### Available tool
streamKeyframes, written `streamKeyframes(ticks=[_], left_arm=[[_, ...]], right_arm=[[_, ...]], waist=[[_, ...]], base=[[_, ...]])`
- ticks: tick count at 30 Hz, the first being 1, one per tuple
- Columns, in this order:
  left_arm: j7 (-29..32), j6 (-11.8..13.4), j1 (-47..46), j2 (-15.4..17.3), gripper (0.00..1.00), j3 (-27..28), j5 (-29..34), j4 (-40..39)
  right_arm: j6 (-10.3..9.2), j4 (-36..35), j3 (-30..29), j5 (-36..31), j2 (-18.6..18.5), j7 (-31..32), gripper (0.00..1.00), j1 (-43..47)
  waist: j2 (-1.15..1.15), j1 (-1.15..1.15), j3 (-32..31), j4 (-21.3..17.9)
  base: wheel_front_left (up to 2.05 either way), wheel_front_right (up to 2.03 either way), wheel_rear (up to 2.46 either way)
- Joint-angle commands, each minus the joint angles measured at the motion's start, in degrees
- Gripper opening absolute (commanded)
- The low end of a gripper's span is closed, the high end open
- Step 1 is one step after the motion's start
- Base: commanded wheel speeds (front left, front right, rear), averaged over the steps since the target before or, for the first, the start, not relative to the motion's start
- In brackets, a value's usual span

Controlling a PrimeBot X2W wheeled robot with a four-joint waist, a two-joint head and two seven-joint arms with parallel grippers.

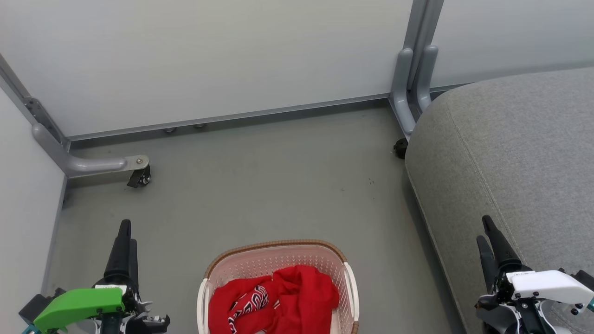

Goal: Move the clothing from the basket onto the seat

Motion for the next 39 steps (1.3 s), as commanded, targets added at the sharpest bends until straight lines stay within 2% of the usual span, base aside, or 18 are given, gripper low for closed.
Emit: streamKeyframes(ticks=[1,14,27,39], left_arm=[[-0.59,-0.07,-1.17,0.3,1.0,-0.19,1.72,-1.49],[-3.72,0.15,-1.87,0.4,1.0,-1.25,15.14,-4.05],[-6.63,2.95,-2.14,0.48,1.0,-4.78,32.73,-5.8],[-8.84,4.37,-2.11,0.55,1.0,-7.29,44.53,-5.71]], right_arm=[[0.01,-1.36,0.17,-1.29,-0.51,-0.64,1.0,-0.73],[0.02,-4.22,1.28,-12.49,-0.66,-3.8,1.0,-0.8],[0.02,-6.62,2.93,-25.94,-0.78,-6.72,1.0,-1.0],[0.02,-8.21,3.65,-35.89,-0.88,-8.94,1.0,-0.48]], waist=[[0.07,0.0,0.02,0.01],[0.13,0.0,0.21,0.09],[0.2,0.0,0.36,0.25],[0.25,0.0,0.35,0.57]], base=[[0.0,0.0,0.0],[0.0,0.0,0.0],[0.0,0.0,0.0],[0.0,0.0,0.0]])
